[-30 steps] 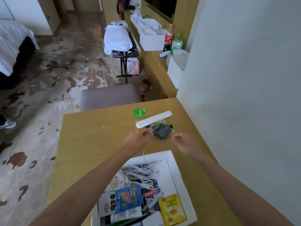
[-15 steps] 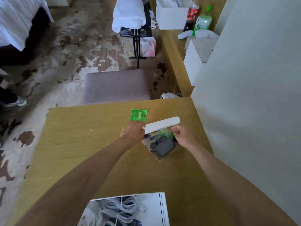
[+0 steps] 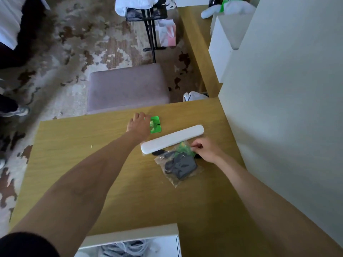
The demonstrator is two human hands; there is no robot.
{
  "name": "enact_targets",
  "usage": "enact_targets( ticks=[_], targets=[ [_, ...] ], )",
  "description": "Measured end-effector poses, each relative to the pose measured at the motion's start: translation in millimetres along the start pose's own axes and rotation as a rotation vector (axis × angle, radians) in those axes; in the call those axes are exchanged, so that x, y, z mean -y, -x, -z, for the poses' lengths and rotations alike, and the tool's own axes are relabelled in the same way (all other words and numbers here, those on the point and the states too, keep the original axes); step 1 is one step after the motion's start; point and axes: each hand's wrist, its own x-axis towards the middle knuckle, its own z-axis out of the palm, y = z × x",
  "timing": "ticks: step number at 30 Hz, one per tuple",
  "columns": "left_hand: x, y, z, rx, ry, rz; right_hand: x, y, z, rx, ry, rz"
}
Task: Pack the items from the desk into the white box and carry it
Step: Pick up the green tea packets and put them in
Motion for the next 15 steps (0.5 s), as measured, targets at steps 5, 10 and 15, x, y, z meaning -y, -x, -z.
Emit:
enact_targets(
  ticks=[5,10,15],
  targets=[
    [1,15,3,-0.067,0.158,0.053,-4,11,1,0.024,0.013,-0.029],
    [9,49,8,-0.011,0.533,0.159,6,35,6,-0.299,-0.071,-0.014],
    [13,103,30,-0.147,0.82,0.216,51,73,24,-0.631,-0.174,0.087]
  ],
)
